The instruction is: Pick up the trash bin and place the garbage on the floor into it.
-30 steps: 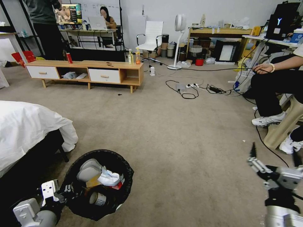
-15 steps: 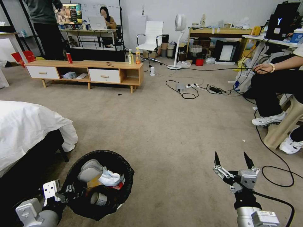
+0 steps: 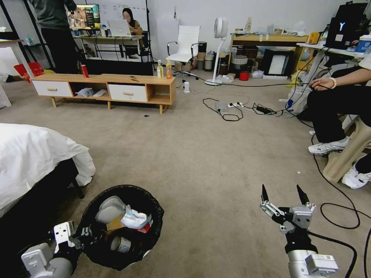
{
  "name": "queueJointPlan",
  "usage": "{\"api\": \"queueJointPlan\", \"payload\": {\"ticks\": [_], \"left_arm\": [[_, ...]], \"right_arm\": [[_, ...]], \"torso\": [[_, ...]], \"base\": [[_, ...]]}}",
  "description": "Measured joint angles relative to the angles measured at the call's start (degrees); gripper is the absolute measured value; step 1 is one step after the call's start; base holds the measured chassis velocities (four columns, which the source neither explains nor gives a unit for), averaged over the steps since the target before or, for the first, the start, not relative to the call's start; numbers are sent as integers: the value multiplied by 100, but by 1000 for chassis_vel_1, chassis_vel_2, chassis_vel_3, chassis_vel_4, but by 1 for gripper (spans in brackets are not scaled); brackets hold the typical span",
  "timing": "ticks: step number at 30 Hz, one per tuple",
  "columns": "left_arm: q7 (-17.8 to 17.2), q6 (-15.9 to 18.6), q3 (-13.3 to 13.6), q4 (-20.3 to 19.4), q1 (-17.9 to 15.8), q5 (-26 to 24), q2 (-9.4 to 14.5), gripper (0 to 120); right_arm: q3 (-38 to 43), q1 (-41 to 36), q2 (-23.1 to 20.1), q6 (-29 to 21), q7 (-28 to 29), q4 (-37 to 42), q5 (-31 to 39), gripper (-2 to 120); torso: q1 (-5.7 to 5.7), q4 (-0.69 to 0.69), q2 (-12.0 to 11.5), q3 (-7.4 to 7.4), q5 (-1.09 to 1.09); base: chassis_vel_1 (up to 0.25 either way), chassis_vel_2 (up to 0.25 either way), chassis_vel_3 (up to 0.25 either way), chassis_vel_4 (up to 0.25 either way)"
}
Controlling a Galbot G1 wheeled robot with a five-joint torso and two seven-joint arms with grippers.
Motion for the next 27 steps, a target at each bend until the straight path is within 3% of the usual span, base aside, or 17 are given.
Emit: {"api": "queueJointPlan", "payload": {"ticks": [17, 24, 27], "left_arm": [[20, -10, 6, 23, 20, 43, -51, 2], [16, -13, -2, 27, 30, 51, -60, 2], [15, -13, -16, 17, 55, 49, -60, 2]], "right_arm": [[26, 24, 42, 140, 5, -99, -62, 100], [-11, 59, 42, 186, 0, -143, -66, 100], [-49, 102, 51, 222, -13, -206, -71, 100]], "torso": [[0, -5, 0, 0, 0], [0, 2, 0, 0, 0], [0, -1, 0, 0, 0]], "base": [[-53, -50, -55, -61], [-23, -16, -25, -9], [0, 0, 0, 0]]}}
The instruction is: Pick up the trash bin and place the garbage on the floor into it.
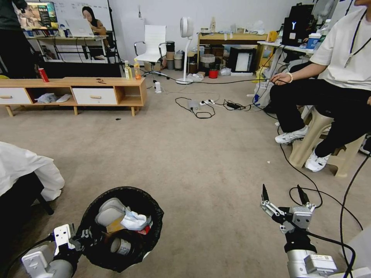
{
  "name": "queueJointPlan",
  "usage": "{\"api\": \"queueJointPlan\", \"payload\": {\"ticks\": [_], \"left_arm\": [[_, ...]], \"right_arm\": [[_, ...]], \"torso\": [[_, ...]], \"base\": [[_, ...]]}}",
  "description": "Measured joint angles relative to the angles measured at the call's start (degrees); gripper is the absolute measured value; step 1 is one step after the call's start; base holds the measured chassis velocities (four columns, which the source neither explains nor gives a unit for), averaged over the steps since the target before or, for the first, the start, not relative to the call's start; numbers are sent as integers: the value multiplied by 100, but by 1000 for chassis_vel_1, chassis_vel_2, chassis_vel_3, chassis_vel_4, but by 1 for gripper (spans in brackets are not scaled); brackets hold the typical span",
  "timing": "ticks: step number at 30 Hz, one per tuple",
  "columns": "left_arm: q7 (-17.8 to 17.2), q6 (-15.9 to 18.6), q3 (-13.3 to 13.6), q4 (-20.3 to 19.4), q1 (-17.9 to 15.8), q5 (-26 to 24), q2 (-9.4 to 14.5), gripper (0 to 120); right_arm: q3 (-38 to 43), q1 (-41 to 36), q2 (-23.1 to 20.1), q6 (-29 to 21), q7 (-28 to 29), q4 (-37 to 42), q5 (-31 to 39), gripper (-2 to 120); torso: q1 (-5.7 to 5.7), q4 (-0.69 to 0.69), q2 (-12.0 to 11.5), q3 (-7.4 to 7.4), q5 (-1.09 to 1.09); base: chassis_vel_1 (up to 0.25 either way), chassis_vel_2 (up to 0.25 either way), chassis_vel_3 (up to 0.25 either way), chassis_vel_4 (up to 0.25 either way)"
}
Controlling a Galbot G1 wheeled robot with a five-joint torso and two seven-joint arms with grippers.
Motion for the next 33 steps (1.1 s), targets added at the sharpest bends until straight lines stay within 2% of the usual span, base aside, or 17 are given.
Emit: {"api": "queueJointPlan", "payload": {"ticks": [17, 33], "left_arm": [[-1, -17, -89, -73, 93, -35, -2, 2], [-1, -20, -82, -106, 98, -26, -63, 2]], "right_arm": [[-153, 105, 35, 132, -14, -185, -75, 100], [-120, 118, 26, 195, -7, -212, -88, 100]], "torso": [[0, 0, 0, 0, 0], [0, 0, -1, 0, -1]], "base": [[-12, 8, 7, -11], [-190, 187, 181, -188]]}}
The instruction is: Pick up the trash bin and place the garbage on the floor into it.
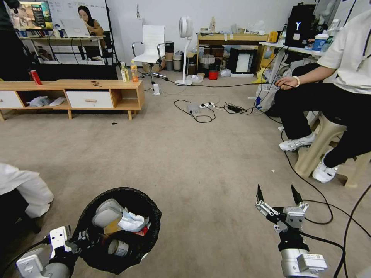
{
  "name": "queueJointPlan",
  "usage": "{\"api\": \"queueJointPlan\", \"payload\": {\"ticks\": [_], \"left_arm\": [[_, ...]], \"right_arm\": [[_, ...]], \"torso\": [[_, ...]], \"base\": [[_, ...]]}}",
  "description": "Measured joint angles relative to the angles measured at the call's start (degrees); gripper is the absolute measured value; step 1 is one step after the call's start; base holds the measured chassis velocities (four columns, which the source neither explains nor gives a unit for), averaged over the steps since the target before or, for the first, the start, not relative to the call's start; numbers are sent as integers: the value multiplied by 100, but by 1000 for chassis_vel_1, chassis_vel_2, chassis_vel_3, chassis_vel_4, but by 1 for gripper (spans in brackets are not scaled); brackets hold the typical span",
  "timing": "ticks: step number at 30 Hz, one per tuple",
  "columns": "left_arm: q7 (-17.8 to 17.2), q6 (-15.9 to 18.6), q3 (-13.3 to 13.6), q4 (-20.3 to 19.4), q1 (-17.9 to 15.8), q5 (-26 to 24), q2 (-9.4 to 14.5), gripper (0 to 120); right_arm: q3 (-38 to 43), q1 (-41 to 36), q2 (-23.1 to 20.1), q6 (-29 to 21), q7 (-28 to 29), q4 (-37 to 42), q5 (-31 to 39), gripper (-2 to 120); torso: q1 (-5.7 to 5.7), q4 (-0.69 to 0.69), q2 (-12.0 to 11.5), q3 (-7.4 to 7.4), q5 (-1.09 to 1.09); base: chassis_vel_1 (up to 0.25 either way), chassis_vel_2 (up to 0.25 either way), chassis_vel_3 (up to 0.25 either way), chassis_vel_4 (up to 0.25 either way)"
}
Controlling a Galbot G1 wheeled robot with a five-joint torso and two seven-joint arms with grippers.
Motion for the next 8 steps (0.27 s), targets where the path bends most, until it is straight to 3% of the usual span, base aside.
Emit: {"api": "queueJointPlan", "payload": {"ticks": [8], "left_arm": [[-1, 0, 2, -8, 7, 15, -21, 2]], "right_arm": [[6, 8, -10, 7, 15, -2, 5, 100]], "torso": [[0, 0, 0, 0, 2]], "base": [[-187, 179, 175, -175]]}}
